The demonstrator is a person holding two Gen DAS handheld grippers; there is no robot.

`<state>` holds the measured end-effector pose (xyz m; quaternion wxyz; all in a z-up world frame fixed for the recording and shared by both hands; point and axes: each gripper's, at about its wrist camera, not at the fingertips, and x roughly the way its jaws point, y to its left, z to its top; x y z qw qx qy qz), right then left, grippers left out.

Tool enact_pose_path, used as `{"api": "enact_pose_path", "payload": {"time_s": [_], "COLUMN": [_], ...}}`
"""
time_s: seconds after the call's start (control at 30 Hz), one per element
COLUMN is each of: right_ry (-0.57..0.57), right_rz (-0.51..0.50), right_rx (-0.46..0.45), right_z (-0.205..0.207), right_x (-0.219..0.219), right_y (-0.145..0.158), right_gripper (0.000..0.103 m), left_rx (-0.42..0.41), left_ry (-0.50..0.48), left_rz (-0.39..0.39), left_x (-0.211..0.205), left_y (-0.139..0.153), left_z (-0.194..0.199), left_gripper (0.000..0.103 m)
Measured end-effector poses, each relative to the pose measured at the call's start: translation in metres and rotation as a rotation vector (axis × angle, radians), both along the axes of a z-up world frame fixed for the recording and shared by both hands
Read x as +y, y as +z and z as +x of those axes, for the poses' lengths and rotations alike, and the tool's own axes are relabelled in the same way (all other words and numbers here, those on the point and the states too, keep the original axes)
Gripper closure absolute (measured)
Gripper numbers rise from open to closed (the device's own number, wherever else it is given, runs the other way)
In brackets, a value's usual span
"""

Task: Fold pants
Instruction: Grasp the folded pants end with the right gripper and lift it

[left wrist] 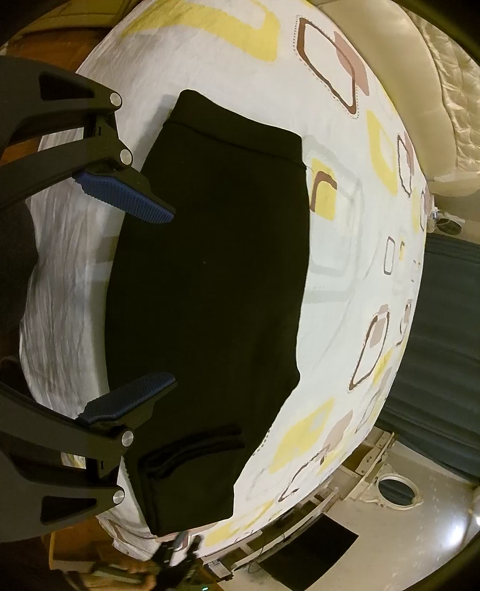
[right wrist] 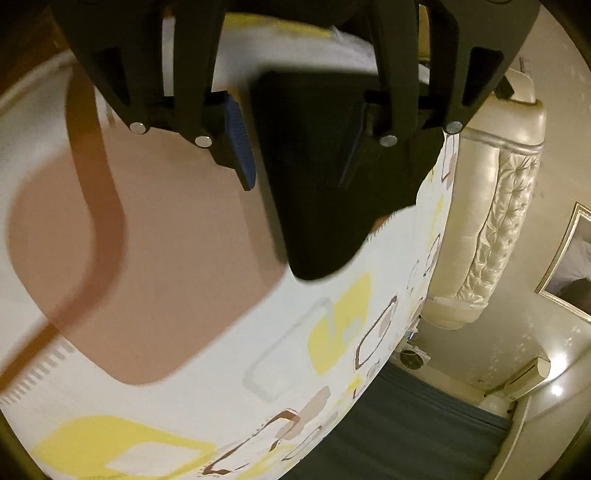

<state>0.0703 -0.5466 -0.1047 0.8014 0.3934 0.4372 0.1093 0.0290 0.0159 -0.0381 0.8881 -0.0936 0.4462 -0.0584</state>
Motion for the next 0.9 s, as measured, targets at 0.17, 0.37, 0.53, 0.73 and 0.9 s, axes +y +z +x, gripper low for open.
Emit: {"api": "enact_pose_path", "payload": {"time_s": [0.17, 0.37, 0.53, 0.73, 0.9], "right_ry": [-0.013, 0.011, 0.003, -0.045, 0.008], "right_rz": [0.095, 0.059, 0.067, 0.006, 0.068], "right_rx": [0.048, 0.097, 0.089, 0.043, -0.07], "right_z": [0.054, 0.075, 0.074, 0.051, 0.014], "right_x": [-0.002, 0.004, 0.003, -0.003, 0.013], "right_y": [-0.02, -0.038, -0.044, -0.015, 0.019], "right_gripper": [0.058, 0.082, 0.082, 0.076, 0.069], "left_rx": [0.002, 0.02, 0.028, 0.022, 0.026], "left_ry": [0.011, 0.027, 0.031, 0.039, 0.042], "left_rz": [0.001, -0.007, -0.007, -0.008, -0.008], "left_x": [0.004, 0.01, 0.012, 0.015, 0.017], "left_y": [0.0, -0.005, -0.007, -0.005, -0.006], "left_z": [0.0, 0.003, 0.003, 0.002, 0.004], "left_gripper": [0.021, 0.021, 0.021, 0.021, 0.021]}}
